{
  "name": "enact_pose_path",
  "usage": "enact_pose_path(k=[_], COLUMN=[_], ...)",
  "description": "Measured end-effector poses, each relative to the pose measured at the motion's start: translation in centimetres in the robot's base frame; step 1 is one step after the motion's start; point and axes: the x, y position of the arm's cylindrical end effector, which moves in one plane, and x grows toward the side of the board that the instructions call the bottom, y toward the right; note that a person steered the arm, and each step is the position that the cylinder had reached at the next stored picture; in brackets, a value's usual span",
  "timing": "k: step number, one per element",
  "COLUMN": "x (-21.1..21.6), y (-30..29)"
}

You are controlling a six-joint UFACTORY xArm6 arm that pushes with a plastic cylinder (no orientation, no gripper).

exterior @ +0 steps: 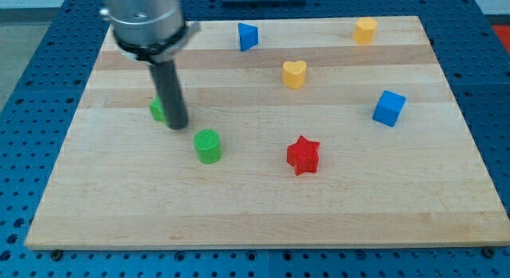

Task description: Push the green star to the center left of the board

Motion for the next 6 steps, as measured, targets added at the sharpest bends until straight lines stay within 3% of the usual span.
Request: enact_pose_path(k=[1, 3, 4, 6], x=[-1.3, -1.6, -4.9, -5.3], y=[-3.7, 3.8, 3.4, -2.7])
